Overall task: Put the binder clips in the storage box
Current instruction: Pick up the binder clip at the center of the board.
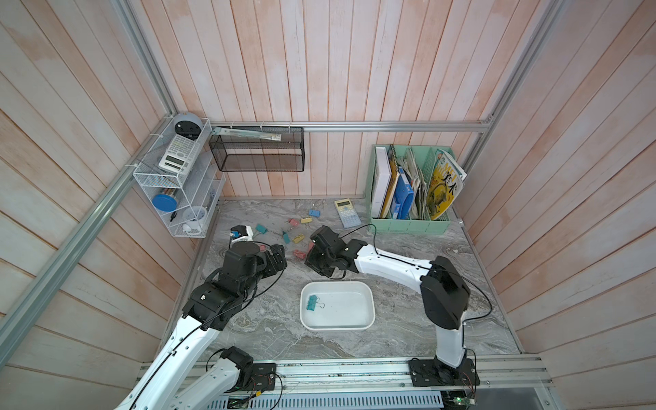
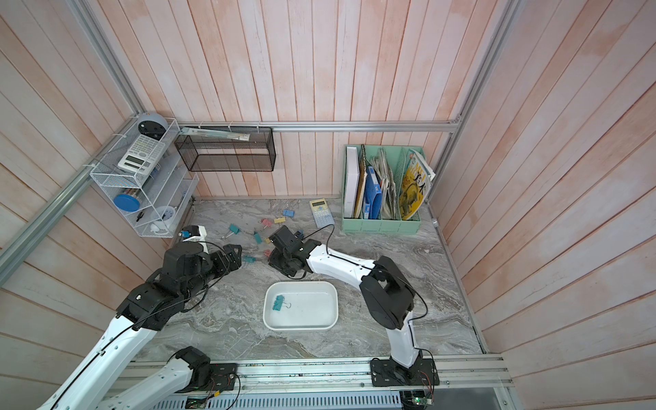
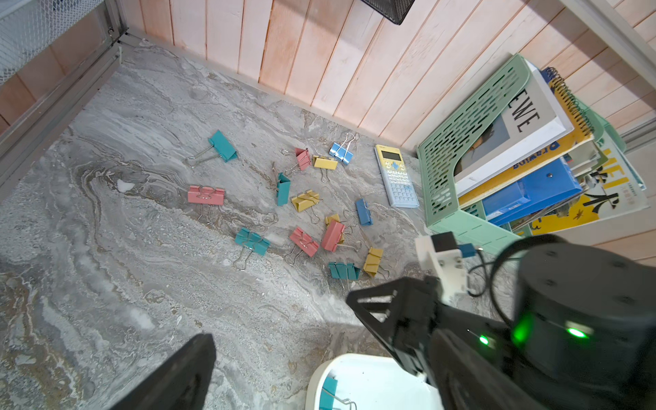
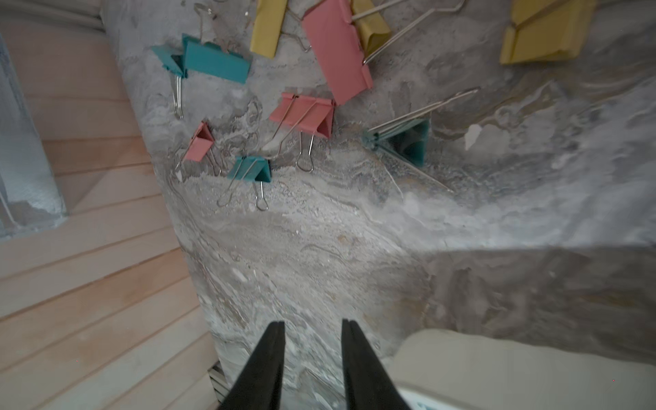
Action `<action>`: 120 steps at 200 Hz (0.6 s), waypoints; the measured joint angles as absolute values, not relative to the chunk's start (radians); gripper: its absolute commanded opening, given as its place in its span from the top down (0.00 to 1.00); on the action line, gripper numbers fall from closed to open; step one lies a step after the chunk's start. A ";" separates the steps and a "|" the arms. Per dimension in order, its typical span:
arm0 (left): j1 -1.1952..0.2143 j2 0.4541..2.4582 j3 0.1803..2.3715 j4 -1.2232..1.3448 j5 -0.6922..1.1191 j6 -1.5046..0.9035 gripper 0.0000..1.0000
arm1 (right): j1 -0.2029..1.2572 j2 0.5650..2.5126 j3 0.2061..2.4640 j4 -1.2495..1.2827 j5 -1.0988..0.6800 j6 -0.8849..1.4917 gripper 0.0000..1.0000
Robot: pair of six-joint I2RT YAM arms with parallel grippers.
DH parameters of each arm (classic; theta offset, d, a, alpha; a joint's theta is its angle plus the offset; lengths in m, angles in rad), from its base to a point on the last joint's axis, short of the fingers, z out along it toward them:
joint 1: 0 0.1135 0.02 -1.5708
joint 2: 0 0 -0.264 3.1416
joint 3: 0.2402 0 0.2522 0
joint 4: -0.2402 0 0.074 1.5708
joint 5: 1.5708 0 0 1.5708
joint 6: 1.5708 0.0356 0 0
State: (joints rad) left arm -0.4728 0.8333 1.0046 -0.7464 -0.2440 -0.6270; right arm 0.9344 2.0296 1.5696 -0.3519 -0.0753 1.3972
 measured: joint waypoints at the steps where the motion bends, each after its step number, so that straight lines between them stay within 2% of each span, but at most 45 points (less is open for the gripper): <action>1: -0.473 0.833 1.005 -0.747 -0.244 -0.628 0.00 | 0.934 2.033 1.572 -0.350 -0.075 1.398 0.55; 22: -0.473 0.822 1.005 -0.764 -0.245 -0.633 0.00 | 0.934 2.134 1.627 -0.297 -0.060 1.517 0.41; 70: -0.473 0.810 1.005 -0.780 -0.260 -0.632 0.00 | 0.933 2.253 1.745 -0.215 -0.032 1.678 0.32; 89: -0.472 0.810 1.005 -0.785 -0.267 -0.632 0.00 | 0.931 2.278 1.760 -0.160 -0.029 1.734 0.33; 110: -0.472 0.815 1.005 -0.789 -0.270 -0.630 0.00 | 0.928 2.308 1.763 -0.120 -0.027 1.788 0.42; 120: -0.472 0.819 1.005 -0.790 -0.271 -0.628 0.00 | 0.926 2.322 1.763 -0.109 -0.027 1.802 0.50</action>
State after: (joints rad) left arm -0.4721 0.8188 1.0046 -0.7902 -0.2707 -0.6277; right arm 0.9260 2.3222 1.7626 -0.1093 -0.0265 1.8015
